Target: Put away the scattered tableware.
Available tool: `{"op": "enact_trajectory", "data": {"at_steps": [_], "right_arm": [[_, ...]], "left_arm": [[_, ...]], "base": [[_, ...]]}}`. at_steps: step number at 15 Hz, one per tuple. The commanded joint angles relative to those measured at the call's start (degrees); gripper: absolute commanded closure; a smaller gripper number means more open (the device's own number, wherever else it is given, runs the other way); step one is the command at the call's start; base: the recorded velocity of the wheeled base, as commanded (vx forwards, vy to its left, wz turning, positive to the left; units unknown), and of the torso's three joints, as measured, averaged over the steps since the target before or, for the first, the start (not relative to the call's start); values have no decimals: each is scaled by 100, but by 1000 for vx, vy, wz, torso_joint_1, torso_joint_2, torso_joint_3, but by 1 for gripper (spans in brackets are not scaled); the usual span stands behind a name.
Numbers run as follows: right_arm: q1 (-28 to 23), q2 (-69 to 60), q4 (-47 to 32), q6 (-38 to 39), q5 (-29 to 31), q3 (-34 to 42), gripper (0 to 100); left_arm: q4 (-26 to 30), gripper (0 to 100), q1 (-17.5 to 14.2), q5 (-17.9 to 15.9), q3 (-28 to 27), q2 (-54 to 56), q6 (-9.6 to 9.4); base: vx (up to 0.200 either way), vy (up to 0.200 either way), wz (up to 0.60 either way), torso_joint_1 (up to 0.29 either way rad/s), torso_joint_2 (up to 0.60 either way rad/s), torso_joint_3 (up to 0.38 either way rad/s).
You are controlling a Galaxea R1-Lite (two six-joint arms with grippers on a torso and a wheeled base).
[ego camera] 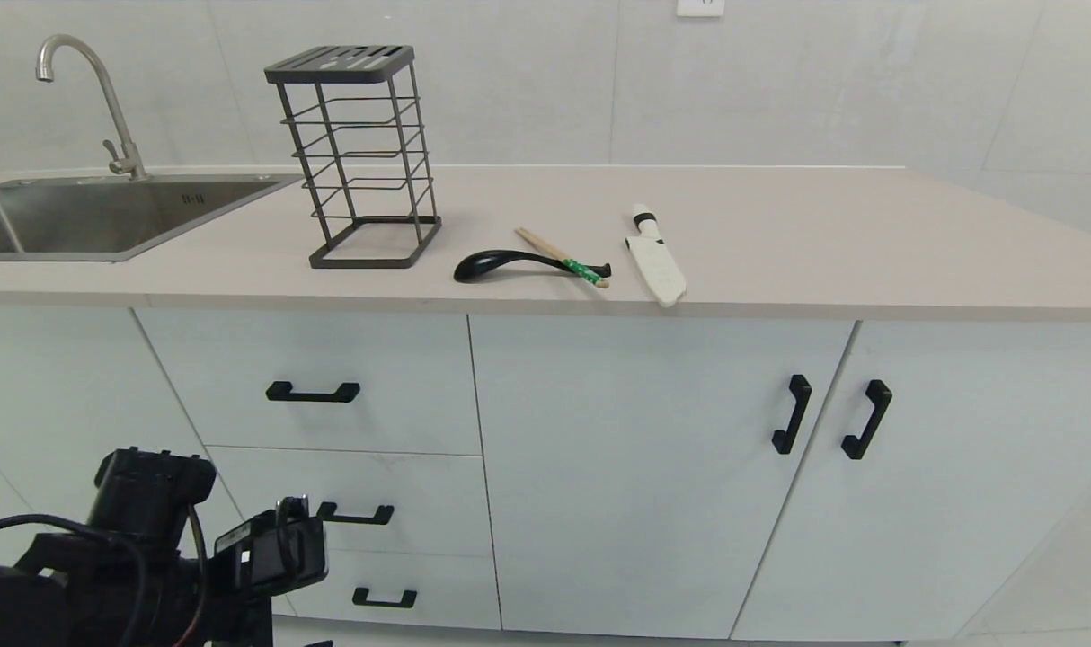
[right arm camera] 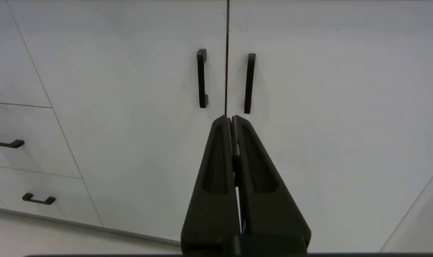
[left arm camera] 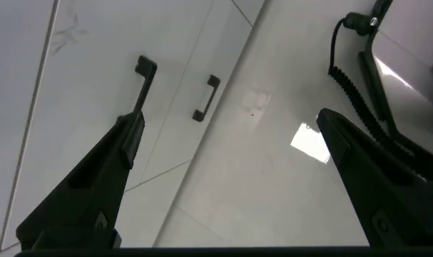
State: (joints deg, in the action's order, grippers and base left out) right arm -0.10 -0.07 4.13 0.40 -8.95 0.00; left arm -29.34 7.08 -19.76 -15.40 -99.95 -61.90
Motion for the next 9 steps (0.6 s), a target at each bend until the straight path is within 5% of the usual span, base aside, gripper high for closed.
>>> {"op": "enact_trajectory", "data": {"at_steps": [1,4,9], "right_arm": [[1,7,9,13,-2,0,100],[1,7,9,13,-2,0,100],[1,7,9,30,-2,0,100]], "left_arm": [[8,0,100,34,-719,-1141,-401],[-28,0,4,201,-833,-1888,-463],[-19,0,-260,236,-1932,-2802,-612]], "base": [[0,0,0,0,0,0],[0,0,0,0,0,0],[0,0,0,0,0,0]]}}
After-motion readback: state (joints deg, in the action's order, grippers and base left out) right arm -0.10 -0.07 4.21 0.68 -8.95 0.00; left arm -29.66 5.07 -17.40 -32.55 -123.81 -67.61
